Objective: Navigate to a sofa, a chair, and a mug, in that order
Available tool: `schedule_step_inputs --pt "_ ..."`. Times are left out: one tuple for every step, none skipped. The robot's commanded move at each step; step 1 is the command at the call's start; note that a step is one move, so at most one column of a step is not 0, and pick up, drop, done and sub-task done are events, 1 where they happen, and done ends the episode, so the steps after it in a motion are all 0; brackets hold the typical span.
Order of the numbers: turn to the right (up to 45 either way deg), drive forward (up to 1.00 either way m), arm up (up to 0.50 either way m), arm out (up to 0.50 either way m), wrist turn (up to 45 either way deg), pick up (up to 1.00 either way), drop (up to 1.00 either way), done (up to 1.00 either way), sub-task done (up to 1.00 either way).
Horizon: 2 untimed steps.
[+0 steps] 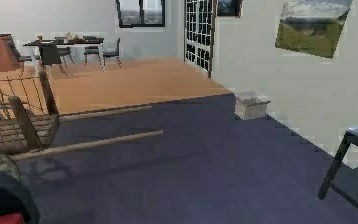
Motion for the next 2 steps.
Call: schedule_step_inputs --pt "24.0 0.00 0.00 0.00 0.0 0.00 0.00 0.00 0.00" --pt "0.0 1.00 0.00 0.00 0.0 0.00 0.00 0.00 0.00"
